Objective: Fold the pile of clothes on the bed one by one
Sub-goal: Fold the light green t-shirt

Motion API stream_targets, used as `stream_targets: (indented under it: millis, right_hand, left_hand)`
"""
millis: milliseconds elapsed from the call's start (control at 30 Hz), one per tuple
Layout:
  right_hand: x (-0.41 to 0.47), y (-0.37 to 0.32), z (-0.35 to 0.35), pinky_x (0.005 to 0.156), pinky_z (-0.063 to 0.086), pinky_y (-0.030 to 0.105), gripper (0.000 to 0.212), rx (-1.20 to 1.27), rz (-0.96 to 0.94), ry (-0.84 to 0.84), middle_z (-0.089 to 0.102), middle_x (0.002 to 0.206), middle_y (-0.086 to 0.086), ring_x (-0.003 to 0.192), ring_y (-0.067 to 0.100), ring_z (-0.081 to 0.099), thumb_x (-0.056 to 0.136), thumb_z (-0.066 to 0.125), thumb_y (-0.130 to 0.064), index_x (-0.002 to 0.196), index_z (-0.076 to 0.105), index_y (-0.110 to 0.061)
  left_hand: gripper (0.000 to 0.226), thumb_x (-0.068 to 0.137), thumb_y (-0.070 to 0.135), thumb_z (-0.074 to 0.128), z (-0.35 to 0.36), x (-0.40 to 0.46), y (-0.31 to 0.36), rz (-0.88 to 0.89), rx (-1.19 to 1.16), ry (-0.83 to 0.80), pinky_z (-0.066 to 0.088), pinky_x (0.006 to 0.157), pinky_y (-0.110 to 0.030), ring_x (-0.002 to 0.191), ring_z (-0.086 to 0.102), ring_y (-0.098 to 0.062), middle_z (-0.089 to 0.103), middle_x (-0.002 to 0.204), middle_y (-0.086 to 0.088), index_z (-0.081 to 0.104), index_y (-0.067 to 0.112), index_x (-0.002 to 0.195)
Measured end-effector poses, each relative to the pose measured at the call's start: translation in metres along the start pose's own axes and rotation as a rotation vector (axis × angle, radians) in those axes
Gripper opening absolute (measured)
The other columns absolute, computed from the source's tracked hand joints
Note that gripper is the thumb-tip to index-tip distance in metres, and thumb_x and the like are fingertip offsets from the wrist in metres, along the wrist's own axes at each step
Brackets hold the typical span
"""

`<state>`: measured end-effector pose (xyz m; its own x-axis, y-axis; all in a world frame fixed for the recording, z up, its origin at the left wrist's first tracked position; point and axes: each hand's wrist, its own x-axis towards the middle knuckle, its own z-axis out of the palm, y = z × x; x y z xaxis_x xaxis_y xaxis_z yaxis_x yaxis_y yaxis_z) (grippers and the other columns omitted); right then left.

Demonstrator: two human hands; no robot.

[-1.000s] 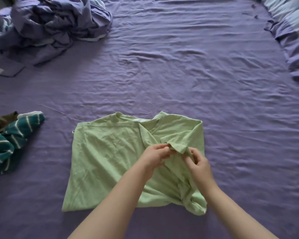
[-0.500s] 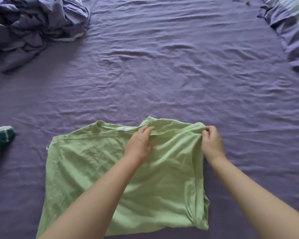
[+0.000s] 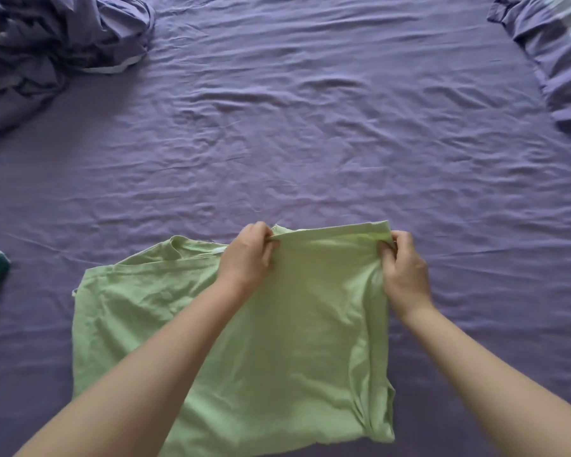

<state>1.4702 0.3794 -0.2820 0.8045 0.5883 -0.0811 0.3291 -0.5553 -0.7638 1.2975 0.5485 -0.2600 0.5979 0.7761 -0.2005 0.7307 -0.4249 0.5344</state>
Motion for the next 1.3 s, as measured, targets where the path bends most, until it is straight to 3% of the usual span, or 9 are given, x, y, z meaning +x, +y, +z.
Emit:
stream_targets:
  millis: [133, 233, 333, 433, 600, 800, 967, 1133, 1300]
  right_hand:
    - [0.0, 0.004, 0.001, 0.074, 0.037, 0.034, 0.022, 0.053, 0.119, -0.044, 0.065, 0.106, 0.016, 0.096, 0.032, 0.059, 0.094, 0.047, -0.006, 0.115, 0.053, -0.005]
    - [-0.033, 0.011, -0.007, 0.083, 0.044, 0.027, 0.038, 0.086, 0.123, -0.12, 0.063, 0.109, 0.008, 0.091, 0.015, 0.06, 0.089, 0.059, -0.005, 0.125, 0.048, -0.007]
    - [-0.08, 0.024, -0.017, 0.078, 0.046, 0.016, 0.047, 0.083, 0.148, -0.204, 0.061, 0.1, -0.007, 0.083, -0.002, 0.06, 0.083, 0.069, -0.009, 0.124, 0.049, -0.015]
    - [-0.128, 0.034, -0.025, 0.078, 0.042, 0.008, 0.049, 0.081, 0.183, -0.233, 0.06, 0.094, -0.013, 0.083, -0.008, 0.058, 0.079, 0.073, -0.011, 0.122, 0.05, -0.019]
    - [-0.191, 0.037, -0.033, 0.081, 0.048, 0.021, 0.049, 0.161, 0.284, -0.185, 0.064, 0.085, -0.008, 0.083, 0.007, 0.063, 0.077, 0.075, -0.011, 0.114, 0.05, -0.031]
    - [-0.224, 0.041, -0.035, 0.084, 0.046, 0.031, 0.038, 0.056, 0.245, -0.154, 0.064, 0.088, -0.006, 0.086, 0.02, 0.064, 0.084, 0.066, -0.006, 0.119, 0.055, -0.016]
    - [-0.21, 0.065, -0.069, 0.078, 0.045, 0.032, 0.025, 0.0, 0.285, -0.166, 0.062, 0.091, 0.001, 0.091, 0.026, 0.063, 0.087, 0.06, 0.0, 0.11, 0.054, -0.008]
    - [-0.205, 0.054, -0.058, 0.081, 0.045, 0.03, 0.023, 0.005, 0.273, -0.158, 0.065, 0.099, 0.005, 0.095, 0.024, 0.063, 0.087, 0.061, -0.006, 0.11, 0.057, -0.007]
    - [-0.199, 0.039, -0.035, 0.093, 0.043, 0.035, 0.051, 0.004, 0.402, -0.261, 0.059, 0.118, 0.014, 0.109, 0.029, 0.056, 0.085, 0.067, -0.018, 0.129, 0.047, -0.004]
  left_hand:
    - [0.023, 0.093, 0.009, 0.055, 0.017, -0.002, 0.008, -0.017, -0.133, -0.097, 0.033, 0.093, -0.019, 0.119, 0.047, -0.028, 0.043, 0.131, -0.015, 0.057, 0.003, 0.115]
    - [0.057, 0.092, 0.015, 0.056, 0.043, -0.032, 0.013, 0.014, -0.021, -0.146, 0.017, 0.117, -0.034, 0.146, 0.006, -0.024, -0.006, 0.158, -0.01, 0.033, 0.018, 0.145]
    - [0.062, 0.096, 0.034, 0.048, 0.072, -0.08, 0.019, 0.134, 0.199, -0.205, -0.006, 0.117, -0.045, 0.144, -0.021, -0.021, -0.033, 0.148, 0.006, 0.015, 0.041, 0.148]
    - [0.053, 0.096, 0.044, 0.041, 0.093, -0.135, 0.026, 0.189, 0.308, -0.296, -0.009, 0.114, -0.052, 0.144, -0.018, -0.028, -0.021, 0.154, 0.001, 0.022, 0.046, 0.145]
    - [0.051, 0.083, 0.048, 0.041, 0.104, -0.204, 0.037, 0.139, 0.444, -0.222, 0.033, 0.103, -0.061, 0.129, 0.045, -0.038, 0.046, 0.143, -0.014, 0.057, 0.034, 0.129]
    - [0.072, 0.065, 0.044, 0.081, 0.115, -0.236, 0.038, 0.054, 0.423, -0.244, 0.036, 0.096, -0.066, 0.13, 0.042, -0.041, 0.044, 0.143, -0.017, 0.055, 0.032, 0.131]
    - [0.073, 0.095, 0.043, 0.042, 0.126, -0.239, 0.017, 0.112, 0.515, -0.397, -0.012, 0.108, -0.063, 0.136, -0.034, -0.032, -0.021, 0.157, -0.005, -0.011, 0.047, 0.145]
    - [0.075, 0.092, 0.015, 0.048, 0.12, -0.241, 0.018, 0.107, 0.444, -0.367, -0.006, 0.112, -0.057, 0.144, -0.018, -0.028, -0.009, 0.16, -0.001, 0.008, 0.05, 0.144]
    - [0.05, 0.098, 0.052, 0.025, 0.117, -0.252, 0.025, 0.106, 0.393, -0.422, -0.012, 0.112, -0.055, 0.144, -0.02, -0.025, -0.011, 0.16, -0.002, 0.011, 0.048, 0.146]
